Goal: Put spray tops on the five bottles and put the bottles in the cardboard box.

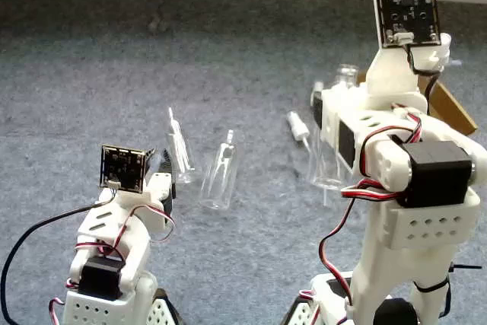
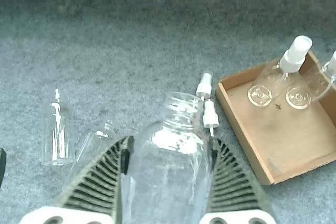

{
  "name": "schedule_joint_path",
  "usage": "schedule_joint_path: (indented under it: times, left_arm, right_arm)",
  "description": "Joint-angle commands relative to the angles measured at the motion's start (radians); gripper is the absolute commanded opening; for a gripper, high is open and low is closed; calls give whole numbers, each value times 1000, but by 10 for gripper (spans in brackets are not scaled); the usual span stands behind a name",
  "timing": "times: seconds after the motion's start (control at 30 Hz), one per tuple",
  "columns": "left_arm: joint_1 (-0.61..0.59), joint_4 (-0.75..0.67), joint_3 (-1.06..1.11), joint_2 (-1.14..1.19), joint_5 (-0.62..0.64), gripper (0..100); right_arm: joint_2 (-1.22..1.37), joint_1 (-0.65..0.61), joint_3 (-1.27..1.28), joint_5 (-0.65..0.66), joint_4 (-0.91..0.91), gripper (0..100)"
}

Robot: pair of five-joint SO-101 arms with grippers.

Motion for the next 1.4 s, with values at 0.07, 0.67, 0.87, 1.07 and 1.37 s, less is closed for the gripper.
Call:
schedule_joint_path:
  times: [0.07, 0.67, 0.87, 1.07, 1.37]
  left_arm:
    - [84, -17, -7, -10, 3, 7]
    - [101, -15, -7, -10, 3, 7]
    - [102, -14, -15, -8, -49, 7]
    - [163, -14, -39, -7, -74, 5]
    - [170, -20, -122, -5, -80, 5]
  right_arm:
    - [-59, 16, 151, 9, 2, 35]
    - [-507, 19, 901, 9, -447, 35]
    - [-630, 133, 1159, 9, -680, 35]
    - [-645, 283, 1268, 9, -727, 35]
    - [-645, 476, 1276, 9, -727, 35]
